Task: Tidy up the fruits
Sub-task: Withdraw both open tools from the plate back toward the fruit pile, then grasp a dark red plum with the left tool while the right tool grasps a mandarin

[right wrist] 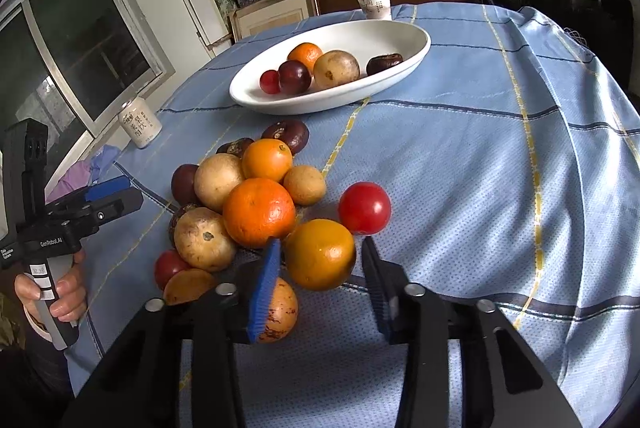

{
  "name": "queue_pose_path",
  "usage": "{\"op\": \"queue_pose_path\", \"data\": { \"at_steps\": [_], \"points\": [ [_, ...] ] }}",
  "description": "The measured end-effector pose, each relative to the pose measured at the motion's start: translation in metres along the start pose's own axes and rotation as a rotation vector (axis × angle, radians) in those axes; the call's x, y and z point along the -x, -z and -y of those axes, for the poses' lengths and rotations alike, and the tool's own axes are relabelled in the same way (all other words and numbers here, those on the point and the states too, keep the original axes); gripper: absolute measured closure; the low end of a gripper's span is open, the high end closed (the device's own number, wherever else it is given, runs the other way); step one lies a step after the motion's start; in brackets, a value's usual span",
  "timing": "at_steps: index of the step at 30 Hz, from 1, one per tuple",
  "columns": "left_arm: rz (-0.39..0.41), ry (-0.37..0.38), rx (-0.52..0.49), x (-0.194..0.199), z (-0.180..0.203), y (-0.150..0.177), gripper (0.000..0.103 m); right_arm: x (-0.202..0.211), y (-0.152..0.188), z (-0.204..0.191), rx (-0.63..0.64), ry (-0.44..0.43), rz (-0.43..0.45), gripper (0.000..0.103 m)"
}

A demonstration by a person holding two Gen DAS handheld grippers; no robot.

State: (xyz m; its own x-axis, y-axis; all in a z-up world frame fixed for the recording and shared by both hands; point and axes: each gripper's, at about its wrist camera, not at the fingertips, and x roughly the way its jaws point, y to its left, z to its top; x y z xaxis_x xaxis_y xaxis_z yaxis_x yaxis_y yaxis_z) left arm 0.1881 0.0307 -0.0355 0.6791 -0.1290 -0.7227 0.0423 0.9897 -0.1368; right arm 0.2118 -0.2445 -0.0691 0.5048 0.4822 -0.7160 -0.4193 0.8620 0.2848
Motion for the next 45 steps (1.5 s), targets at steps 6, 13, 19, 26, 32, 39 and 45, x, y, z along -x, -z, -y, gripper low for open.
{"op": "queue_pose_path", "data": {
  "at_steps": [6,13,19,26,32,39,45],
  "points": [
    [0.000,0.001,-0.004,-0.001,0.000,0.000,0.004,0.002,-0.001,0.001,-0.008,-0.011,0.021,0.065],
    [0.031,0.019,-0.009,-0.002,0.002,-0.006,0.005,0.008,-0.004,0.003,-0.017,0.001,0.048,0.065],
    [-0.004,0.041,-0.074,-0.016,0.014,-0.013,0.033,0.016,-0.005,0.007,-0.037,0.006,0.077,0.065],
    [-0.058,0.087,-0.058,-0.032,0.012,-0.016,0.046,0.016,-0.005,0.007,-0.036,0.009,0.075,0.065],
    [-0.087,0.106,-0.074,-0.040,0.017,-0.016,0.046,0.017,-0.004,0.007,-0.036,0.009,0.077,0.065],
    [-0.119,0.126,-0.087,-0.048,0.020,-0.017,0.055,0.017,-0.004,0.006,-0.032,0.014,0.076,0.065],
    [-0.117,0.136,-0.096,-0.048,0.023,-0.017,0.059,0.018,-0.004,0.008,-0.036,0.020,0.075,0.065]
  ]
}}
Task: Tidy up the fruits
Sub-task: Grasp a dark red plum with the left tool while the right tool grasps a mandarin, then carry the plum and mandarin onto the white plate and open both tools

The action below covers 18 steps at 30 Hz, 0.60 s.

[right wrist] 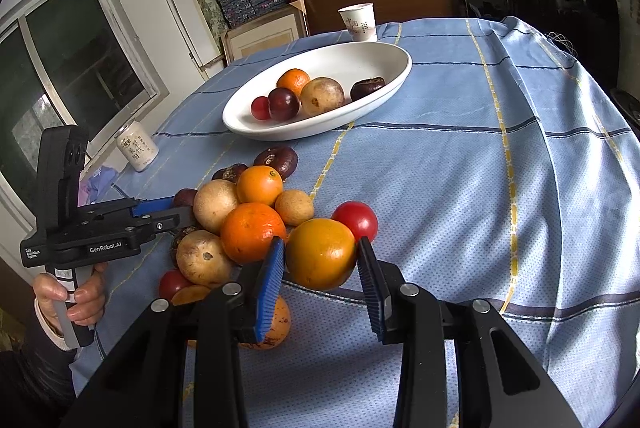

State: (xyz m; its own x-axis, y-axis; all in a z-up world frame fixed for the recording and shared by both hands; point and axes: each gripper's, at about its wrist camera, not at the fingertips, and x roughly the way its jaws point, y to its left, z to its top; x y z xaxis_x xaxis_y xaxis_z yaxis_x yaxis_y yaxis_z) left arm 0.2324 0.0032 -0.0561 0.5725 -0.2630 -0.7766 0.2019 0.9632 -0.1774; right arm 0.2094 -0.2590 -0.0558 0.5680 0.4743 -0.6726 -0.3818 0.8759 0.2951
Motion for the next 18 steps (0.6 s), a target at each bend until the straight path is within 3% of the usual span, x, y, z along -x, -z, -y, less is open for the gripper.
{"op": "queue_pose_path", "data": {
  "at_steps": [11,18],
  "points": [
    [-0.011,0.039,0.001,-0.004,-0.001,-0.001,0.065,-0.001,0.001,0.001,-0.002,0.005,0.002,0.065],
    [0.039,0.016,0.016,0.009,-0.005,-0.002,0.066,0.001,0.000,0.002,-0.007,0.005,0.019,0.065]
  ]
}}
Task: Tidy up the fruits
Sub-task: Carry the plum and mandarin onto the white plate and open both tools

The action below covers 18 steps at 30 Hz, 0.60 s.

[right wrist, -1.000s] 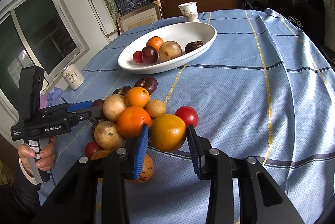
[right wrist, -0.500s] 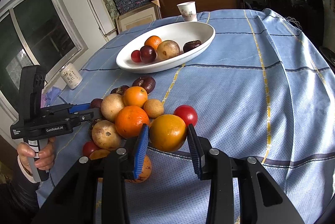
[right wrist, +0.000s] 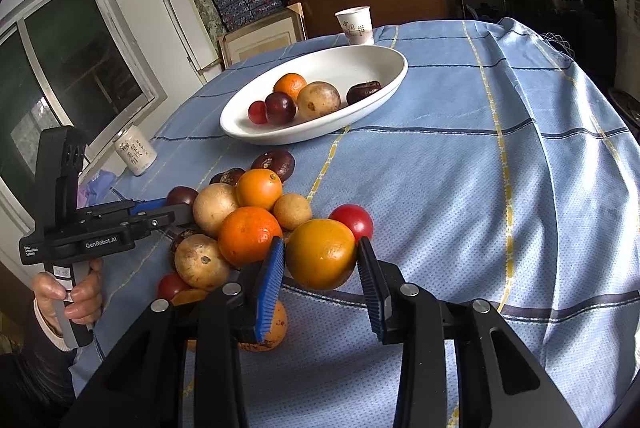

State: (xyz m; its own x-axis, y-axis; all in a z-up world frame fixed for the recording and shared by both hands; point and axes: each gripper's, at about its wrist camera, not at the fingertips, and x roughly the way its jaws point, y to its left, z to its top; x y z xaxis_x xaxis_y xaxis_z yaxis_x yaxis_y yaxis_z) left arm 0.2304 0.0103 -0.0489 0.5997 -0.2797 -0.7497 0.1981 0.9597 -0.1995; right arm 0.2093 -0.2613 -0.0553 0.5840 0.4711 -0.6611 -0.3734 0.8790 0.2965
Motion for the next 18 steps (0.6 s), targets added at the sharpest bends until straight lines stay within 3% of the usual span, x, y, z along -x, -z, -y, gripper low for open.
{"op": "queue_pose_path", "data": {
  "at_steps": [5,12,18],
  "points": [
    [0.053,-0.006,-0.013,0.009,0.001,-0.017,0.066,0.007,-0.013,-0.007,0.018,-0.026,0.073,0.065],
    [0.096,-0.022,0.029,-0.010,-0.013,-0.089,0.066,-0.023,-0.079,-0.028,0.090,-0.026,0.137,0.065],
    [0.099,-0.133,0.063,-0.051,-0.040,-0.145,0.066,-0.071,-0.128,-0.010,0.031,0.050,0.142,0.065]
  ]
}}
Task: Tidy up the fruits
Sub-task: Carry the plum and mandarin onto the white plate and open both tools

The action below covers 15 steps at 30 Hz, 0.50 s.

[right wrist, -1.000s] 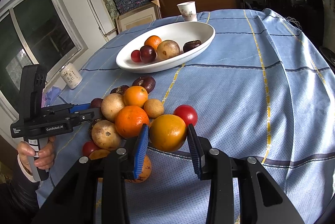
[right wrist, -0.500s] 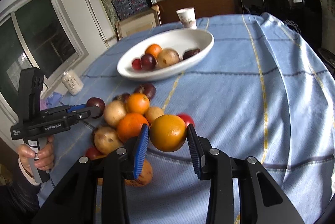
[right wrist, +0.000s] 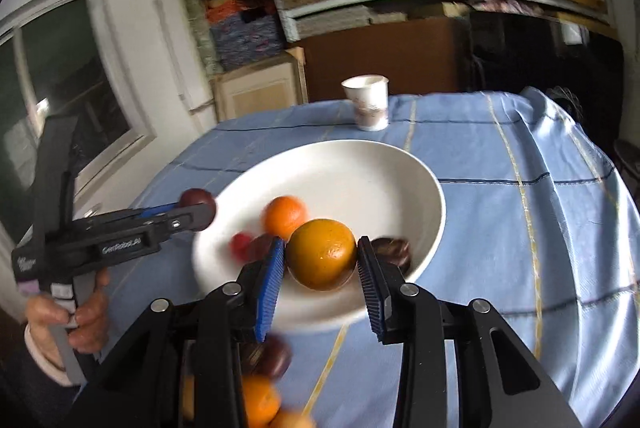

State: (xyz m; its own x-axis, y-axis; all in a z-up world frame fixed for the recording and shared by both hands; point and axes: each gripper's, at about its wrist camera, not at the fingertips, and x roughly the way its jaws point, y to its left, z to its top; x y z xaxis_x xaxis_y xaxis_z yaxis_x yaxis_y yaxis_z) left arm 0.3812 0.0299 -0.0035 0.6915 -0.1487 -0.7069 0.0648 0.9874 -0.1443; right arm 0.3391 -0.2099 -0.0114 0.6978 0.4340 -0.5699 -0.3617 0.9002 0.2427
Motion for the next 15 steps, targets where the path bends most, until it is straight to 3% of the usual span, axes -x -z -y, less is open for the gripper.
{"op": "queue_pose_path", "data": {
  "at_steps": [4,5,6,7,8,12,15],
  "points": [
    [-0.034,-0.010,0.009,-0.019,-0.007,-0.007,0.064,-0.030,-0.005,0.010,-0.032,0.000,-0.029,0.064],
    [-0.044,-0.001,0.015,-0.019,-0.007,-0.005,0.061,-0.030,-0.004,0.010,-0.028,0.011,-0.021,0.057],
    [-0.047,0.013,0.020,-0.017,-0.008,-0.004,0.044,-0.027,-0.003,0.010,-0.024,0.015,-0.016,0.047],
    [-0.032,0.018,0.033,-0.008,-0.008,-0.001,0.025,-0.023,-0.003,0.009,-0.023,0.007,-0.010,0.044],
    [-0.014,0.010,0.038,0.001,-0.006,0.002,0.019,-0.014,-0.003,0.008,-0.020,-0.010,0.007,0.042],
    [0.080,-0.003,0.002,0.051,0.006,0.019,0.006,0.019,0.003,0.004,0.012,-0.022,0.047,0.034],
    [0.156,-0.073,-0.021,0.079,0.012,0.053,0.005,0.040,0.026,0.010,0.000,-0.030,0.039,0.034]
  ]
}}
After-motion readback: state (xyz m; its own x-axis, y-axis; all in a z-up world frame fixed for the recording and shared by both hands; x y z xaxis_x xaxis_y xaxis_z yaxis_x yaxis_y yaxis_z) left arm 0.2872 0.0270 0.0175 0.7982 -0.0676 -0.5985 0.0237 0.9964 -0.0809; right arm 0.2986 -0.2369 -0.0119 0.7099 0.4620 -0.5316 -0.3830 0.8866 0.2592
